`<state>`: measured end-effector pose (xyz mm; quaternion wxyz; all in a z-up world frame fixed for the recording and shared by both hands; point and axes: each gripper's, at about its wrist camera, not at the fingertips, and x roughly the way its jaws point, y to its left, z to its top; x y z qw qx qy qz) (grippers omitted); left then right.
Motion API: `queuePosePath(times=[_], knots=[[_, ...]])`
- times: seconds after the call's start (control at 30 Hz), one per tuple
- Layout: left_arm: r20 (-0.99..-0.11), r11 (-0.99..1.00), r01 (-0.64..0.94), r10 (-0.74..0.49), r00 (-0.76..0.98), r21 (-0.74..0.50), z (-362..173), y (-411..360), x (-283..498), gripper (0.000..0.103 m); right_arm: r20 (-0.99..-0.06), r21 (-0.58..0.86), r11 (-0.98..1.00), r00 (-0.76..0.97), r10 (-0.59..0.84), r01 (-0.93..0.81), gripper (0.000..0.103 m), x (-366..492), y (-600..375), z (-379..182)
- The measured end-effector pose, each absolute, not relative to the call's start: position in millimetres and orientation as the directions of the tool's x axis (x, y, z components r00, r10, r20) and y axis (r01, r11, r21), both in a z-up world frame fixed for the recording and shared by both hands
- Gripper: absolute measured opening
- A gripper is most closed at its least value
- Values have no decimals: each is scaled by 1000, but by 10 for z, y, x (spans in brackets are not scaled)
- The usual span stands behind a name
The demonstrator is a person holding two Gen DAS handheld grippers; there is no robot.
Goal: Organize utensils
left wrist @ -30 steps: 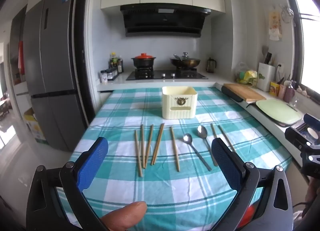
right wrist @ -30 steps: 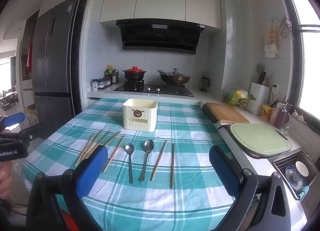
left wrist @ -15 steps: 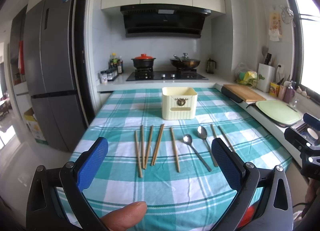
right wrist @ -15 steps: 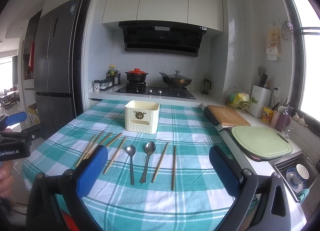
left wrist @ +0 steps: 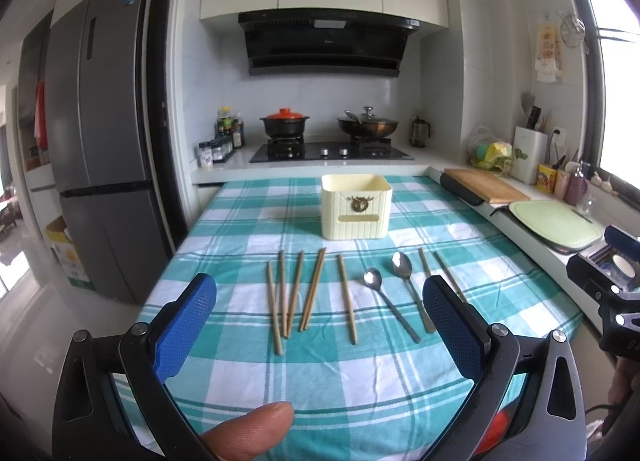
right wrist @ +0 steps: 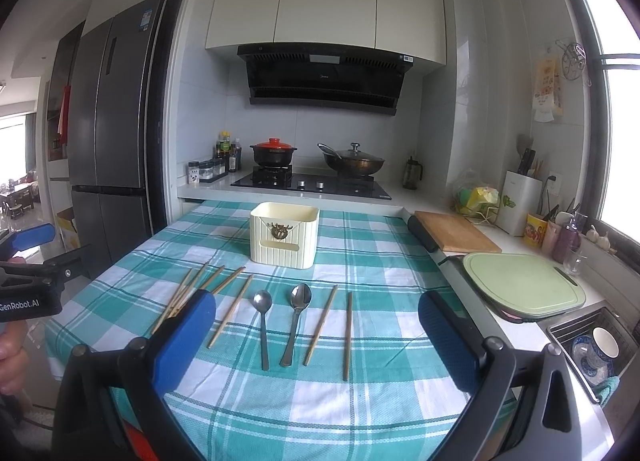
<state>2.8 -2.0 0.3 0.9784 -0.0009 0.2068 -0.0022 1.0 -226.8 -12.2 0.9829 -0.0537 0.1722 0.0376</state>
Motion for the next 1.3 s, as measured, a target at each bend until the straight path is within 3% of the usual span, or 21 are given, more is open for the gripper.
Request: queuePosePath(times=[1.3], knots=[[-409, 1000, 14, -16, 912, -9, 0, -62, 13, 103, -356, -96, 990, 932, 62, -102, 103, 17, -2289, -123]])
